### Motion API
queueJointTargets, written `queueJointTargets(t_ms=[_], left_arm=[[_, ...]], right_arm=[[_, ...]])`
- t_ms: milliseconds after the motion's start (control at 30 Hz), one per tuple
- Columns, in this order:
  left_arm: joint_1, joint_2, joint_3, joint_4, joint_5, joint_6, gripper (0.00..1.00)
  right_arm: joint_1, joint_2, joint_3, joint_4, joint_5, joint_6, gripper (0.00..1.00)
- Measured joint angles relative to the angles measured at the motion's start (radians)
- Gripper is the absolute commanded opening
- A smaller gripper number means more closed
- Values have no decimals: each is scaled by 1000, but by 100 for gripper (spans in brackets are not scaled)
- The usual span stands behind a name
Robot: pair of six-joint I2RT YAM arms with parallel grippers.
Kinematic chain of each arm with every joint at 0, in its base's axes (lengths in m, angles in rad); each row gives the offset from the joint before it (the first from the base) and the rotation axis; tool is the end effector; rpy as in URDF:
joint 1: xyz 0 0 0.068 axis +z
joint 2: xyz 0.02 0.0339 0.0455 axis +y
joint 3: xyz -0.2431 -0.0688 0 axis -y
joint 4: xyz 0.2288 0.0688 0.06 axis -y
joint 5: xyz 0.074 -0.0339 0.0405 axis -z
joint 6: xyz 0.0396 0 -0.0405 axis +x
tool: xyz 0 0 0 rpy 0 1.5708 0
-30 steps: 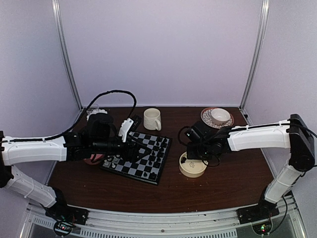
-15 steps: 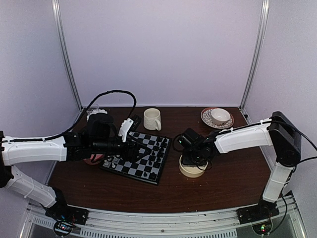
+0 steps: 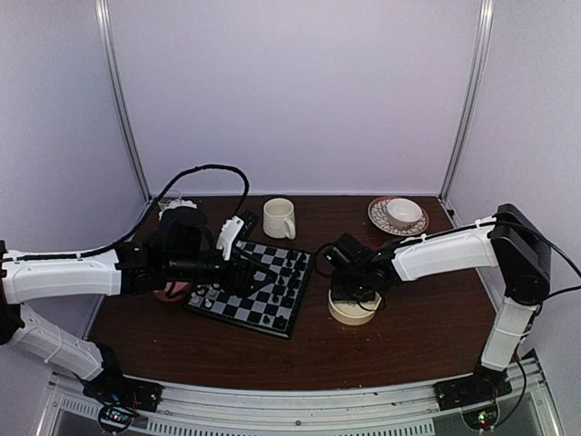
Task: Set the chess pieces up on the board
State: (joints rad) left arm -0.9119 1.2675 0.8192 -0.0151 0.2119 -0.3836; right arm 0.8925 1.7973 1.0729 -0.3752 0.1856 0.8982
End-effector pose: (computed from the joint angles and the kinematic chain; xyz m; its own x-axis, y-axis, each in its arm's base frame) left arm 0.1651 -0.2268 0.2500 -0.5862 0.1594 -0.7943 0.7212 0.5494 -0.4220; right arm 0.2171 0.2578 0.1431 -0.9058 0.1012 -0.4114 -0.0067 0.9675 0.2526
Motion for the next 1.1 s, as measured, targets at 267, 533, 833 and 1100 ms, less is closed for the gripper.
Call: queueJointTargets(t_ms=[267, 533, 833, 1100], left_arm=[[0, -1, 0, -3, 0, 0, 71], [0, -3, 0, -3, 0, 0, 71], [0, -16, 0, -6, 0, 0, 71], [0, -17, 0, -9, 0, 0, 71]], right_arm=[[0, 34, 23, -2, -2, 0, 39], [0, 58, 48, -11, 25, 11, 38], [-10, 58, 50, -51, 65, 5, 21], [-40, 39, 34, -64, 66, -56, 8]])
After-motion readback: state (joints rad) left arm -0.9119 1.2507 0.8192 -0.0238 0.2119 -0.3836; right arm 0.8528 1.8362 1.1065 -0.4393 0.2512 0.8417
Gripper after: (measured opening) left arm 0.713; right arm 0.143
